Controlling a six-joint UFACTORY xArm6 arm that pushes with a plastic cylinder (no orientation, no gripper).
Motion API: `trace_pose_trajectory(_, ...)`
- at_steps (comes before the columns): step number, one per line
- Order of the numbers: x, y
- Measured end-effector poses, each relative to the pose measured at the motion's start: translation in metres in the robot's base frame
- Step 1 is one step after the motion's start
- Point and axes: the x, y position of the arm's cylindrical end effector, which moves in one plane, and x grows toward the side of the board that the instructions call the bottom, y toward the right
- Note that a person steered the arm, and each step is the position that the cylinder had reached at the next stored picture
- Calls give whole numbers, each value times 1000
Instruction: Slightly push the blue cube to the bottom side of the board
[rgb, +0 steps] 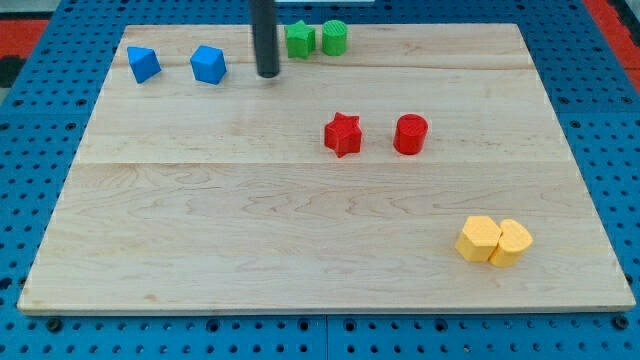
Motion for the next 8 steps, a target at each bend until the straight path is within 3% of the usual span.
trace_pose_trajectory(2,-43,-45)
trace_pose_trajectory(6,2,-46)
trace_pose_trajectory(8,-61,-46)
